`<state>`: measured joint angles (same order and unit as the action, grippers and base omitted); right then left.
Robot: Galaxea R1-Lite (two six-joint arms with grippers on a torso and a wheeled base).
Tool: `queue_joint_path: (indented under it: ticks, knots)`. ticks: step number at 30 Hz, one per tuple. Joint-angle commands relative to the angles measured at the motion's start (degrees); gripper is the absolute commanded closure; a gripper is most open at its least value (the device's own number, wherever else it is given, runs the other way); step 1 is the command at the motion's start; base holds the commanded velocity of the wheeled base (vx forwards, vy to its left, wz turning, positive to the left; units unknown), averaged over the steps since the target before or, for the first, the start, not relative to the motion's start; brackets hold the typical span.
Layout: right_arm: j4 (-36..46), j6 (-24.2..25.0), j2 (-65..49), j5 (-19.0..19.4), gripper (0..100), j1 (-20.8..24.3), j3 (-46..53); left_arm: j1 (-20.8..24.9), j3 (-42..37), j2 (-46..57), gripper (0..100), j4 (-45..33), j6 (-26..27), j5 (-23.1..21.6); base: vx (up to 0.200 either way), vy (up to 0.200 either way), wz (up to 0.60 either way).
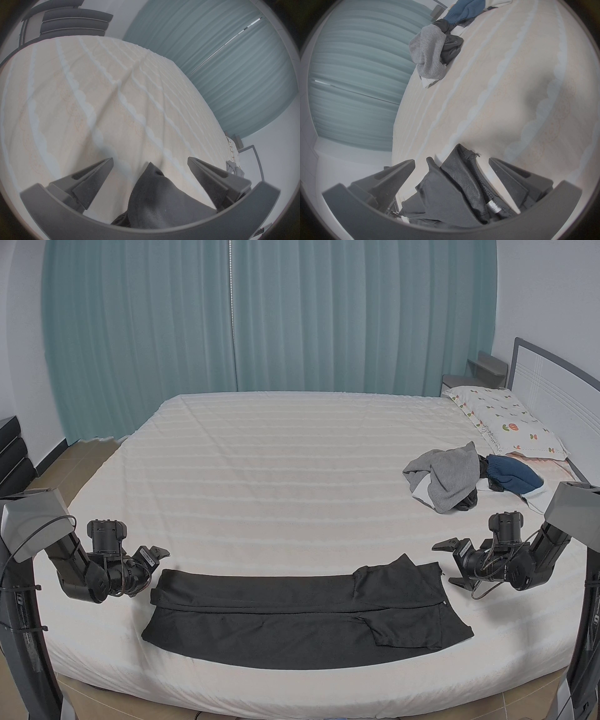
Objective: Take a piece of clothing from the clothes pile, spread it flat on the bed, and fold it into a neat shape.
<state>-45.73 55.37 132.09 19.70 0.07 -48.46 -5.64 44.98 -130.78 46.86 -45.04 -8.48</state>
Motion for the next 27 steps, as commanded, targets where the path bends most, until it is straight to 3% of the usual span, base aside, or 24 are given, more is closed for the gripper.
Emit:
queue_joint_path:
  ticks: [1,5,7,11,19,24,27]
  knots:
    - [0.1,0.6,-1.0,1.3,0,-0.9,0.0,-0.8,-1.6,3.3,0,0.5,0.0,0.0,0.000,0.000,0.00]
    - [0.1,0.6,-1.1,1.7,0,-0.9,0.2,0.2,-3.6,7.3,0,0.6,-0.4,0.2,0.000,0.000,0.00]
    - [0.0,0.6,-1.2,1.7,0,-0.9,0.4,3.3,-4.6,11.1,0,0.6,-5.1,0.7,0.000,0.000,0.00]
    - [0.0,0.6,-1.2,1.7,0,-0.9,0.4,7.5,-6.4,12.4,0,0.7,-8.7,0.7,0.000,0.000,0.00]
    - [0.0,0.6,-1.2,1.7,0,-0.9,0.5,11.5,-7.5,8.2,0,0.4,-8.5,0.8,0.000,0.000,0.00]
    - [0.1,0.6,-1.2,1.7,0,-0.9,0.5,11.8,-8.5,6.2,0,0.2,-7.3,0.8,0.000,0.000,0.00]
    - [0.0,0.6,-1.2,1.7,0,-0.9,0.8,11.1,-9.4,4.9,0,0.0,-2.2,0.8,0.000,0.000,0.00]
